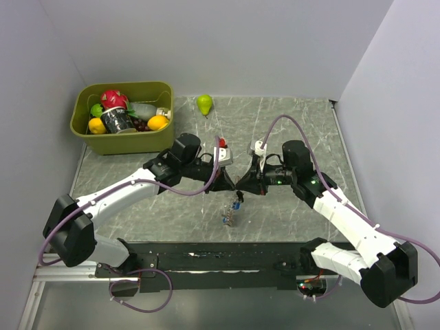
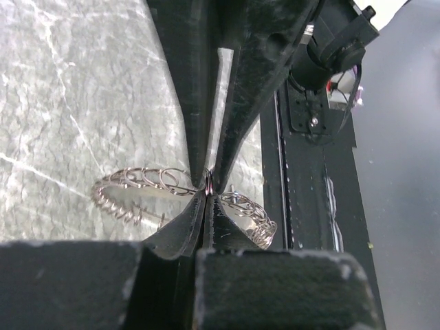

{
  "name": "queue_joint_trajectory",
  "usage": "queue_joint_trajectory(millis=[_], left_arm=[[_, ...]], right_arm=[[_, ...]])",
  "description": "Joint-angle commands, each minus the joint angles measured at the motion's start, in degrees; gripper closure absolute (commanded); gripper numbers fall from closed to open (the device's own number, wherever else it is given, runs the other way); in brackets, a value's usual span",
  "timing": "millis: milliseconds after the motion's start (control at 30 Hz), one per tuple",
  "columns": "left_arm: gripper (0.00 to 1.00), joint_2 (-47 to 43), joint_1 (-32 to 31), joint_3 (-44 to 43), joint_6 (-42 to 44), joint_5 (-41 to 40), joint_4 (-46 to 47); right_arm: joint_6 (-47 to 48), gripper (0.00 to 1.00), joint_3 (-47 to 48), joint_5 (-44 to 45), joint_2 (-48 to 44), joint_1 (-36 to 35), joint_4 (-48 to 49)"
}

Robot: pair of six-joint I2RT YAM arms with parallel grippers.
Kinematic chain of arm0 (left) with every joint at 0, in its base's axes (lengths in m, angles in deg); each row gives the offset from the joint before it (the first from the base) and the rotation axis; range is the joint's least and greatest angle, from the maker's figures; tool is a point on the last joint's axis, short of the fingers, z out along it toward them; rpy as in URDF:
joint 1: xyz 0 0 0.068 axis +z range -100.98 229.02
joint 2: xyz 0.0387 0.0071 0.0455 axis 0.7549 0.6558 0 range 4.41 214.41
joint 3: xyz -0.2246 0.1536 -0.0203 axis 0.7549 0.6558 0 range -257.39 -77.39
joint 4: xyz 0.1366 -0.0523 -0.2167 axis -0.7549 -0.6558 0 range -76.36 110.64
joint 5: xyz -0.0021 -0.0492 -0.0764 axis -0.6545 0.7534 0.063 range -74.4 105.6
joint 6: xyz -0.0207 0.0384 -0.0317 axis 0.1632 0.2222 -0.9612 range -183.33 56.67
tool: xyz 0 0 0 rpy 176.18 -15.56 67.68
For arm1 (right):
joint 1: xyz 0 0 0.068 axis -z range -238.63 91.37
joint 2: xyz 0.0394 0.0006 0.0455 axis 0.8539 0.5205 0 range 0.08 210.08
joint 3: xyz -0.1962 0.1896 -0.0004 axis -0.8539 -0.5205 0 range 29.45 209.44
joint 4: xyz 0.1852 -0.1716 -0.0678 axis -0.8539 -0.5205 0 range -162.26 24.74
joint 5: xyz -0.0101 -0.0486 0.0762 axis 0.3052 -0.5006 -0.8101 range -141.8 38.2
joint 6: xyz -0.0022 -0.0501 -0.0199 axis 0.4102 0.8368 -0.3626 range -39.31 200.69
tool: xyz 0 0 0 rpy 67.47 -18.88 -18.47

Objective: Put the keys on the keyring

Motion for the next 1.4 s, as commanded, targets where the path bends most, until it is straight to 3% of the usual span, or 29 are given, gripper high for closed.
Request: queue_joint_trajectory(millis=[0,67,167,367,733,1200,1367], left_arm=[[0.99,-2.18,-0.55,2.19,-3.43,0.33,10.42],[0.99,-2.36,-0.55,3.07,-4.39,-0.46,12.52],[0.99,-3.32,-0.64,4.65,-5.28,-2.21,14.73],[0.99,-6.48,-0.64,9.40,-6.68,-3.80,22.98],[0.99,-13.60,-0.64,18.19,-5.02,-0.47,35.64],[0.99,-15.37,-0.55,18.28,-2.91,5.60,34.60],[0.99,-14.93,-0.55,17.40,-3.26,6.04,33.98]], right_arm=[[-1.85,0.68,0.48,2.50,-2.86,-0.62,6.25],[-2.73,0.57,-0.66,4.08,-4.61,-0.53,7.31],[-3.61,0.48,-2.59,6.71,-6.98,-0.53,9.16],[-5.02,0.41,-6.28,10.41,-10.77,-0.27,11.35],[-5.55,0.39,-10.07,4.72,-14.21,1.84,14.17],[-6.08,0.42,-9.10,-8.30,-13.85,2.99,19.00],[-6.95,0.52,-8.49,-11.47,-11.92,2.99,19.97]])
